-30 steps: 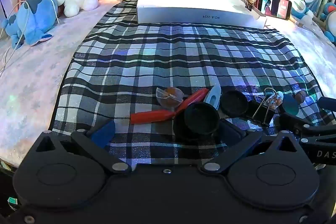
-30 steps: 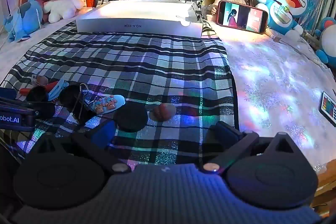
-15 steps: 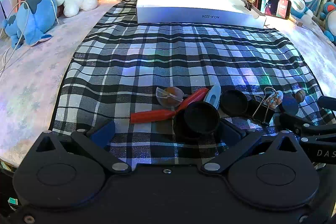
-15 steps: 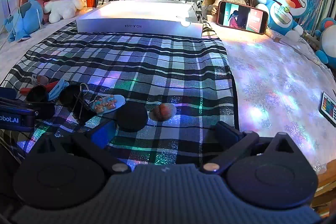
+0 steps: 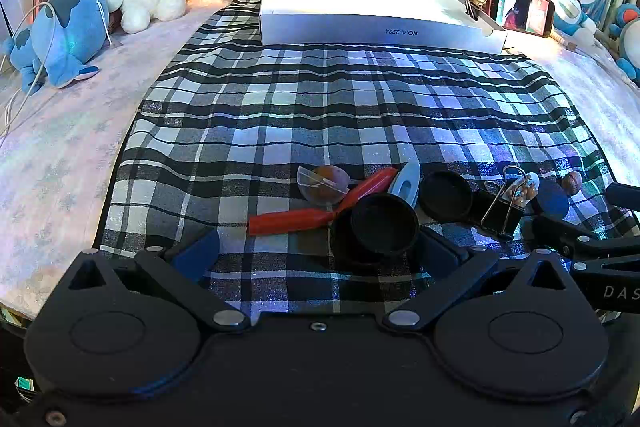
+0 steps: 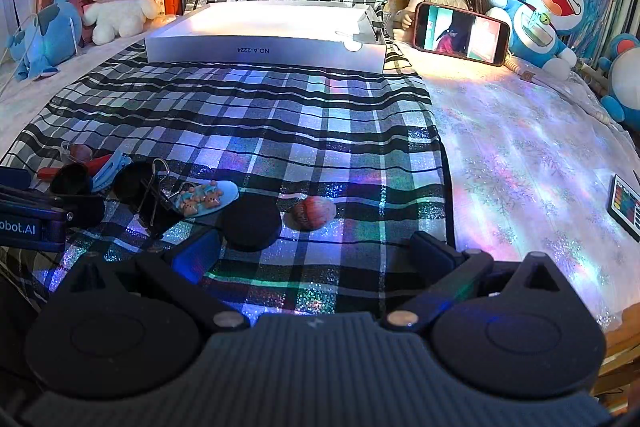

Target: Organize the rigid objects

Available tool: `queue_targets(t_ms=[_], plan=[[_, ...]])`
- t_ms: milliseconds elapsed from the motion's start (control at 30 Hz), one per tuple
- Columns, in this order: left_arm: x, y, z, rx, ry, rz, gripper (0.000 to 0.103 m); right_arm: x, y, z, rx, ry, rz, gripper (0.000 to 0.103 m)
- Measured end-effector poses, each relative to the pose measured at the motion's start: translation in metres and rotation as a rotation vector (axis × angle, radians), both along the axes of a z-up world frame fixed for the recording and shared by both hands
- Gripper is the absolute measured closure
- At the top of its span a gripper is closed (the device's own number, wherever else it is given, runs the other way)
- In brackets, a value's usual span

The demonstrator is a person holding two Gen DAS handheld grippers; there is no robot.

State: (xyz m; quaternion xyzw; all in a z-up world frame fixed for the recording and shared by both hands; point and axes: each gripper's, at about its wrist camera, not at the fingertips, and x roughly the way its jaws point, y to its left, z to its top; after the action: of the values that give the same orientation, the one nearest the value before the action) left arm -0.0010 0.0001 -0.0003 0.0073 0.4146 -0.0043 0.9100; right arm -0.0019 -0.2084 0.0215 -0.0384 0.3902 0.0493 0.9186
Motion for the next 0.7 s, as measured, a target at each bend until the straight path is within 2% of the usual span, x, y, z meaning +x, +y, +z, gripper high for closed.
queue_targets(t_ms=[700], plan=[[-0.0015, 0.0000, 0.0007, 0.000, -0.008, 0.000, 0.000, -0.0008, 0.0005, 0.0001, 0.000, -0.002, 0.001, 0.000]])
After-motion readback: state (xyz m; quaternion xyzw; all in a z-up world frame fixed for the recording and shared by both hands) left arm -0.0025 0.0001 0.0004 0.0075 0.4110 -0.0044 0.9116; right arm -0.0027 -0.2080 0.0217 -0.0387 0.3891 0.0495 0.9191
